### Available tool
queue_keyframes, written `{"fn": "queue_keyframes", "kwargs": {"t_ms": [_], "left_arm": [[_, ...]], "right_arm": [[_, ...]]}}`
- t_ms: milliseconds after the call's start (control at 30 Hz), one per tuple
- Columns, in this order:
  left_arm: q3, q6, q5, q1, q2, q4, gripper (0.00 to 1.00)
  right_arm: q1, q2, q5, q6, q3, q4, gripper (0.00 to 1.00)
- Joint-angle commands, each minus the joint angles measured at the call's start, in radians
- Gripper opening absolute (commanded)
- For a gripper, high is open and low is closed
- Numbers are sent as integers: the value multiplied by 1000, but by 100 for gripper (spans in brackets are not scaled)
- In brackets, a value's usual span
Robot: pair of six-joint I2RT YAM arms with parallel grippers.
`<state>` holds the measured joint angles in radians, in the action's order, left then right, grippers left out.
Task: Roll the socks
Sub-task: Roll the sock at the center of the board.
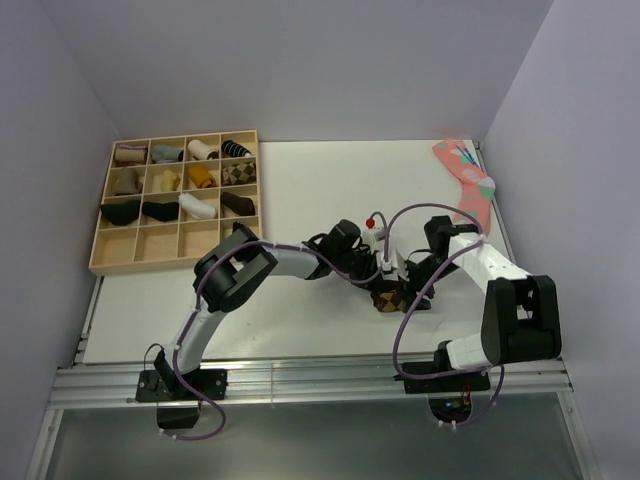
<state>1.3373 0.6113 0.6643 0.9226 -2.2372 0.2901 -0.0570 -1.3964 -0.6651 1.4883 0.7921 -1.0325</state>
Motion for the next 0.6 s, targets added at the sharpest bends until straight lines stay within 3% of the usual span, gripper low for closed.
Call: {"fn": "queue_keyframes", "kwargs": {"t_ms": [0,333,567], "left_arm": [[-10,-36,-78,2,-81,-161,0],[-15,5,-40,2,-87,-115,0],[-41,39,-28,4,-81,-66,0]], "right_arm": [[-36,11,24,-9,-16,28,68],[-55,-75,62,-62,16,58,65],[-55,-182,45,-88,117,-21,54]]}}
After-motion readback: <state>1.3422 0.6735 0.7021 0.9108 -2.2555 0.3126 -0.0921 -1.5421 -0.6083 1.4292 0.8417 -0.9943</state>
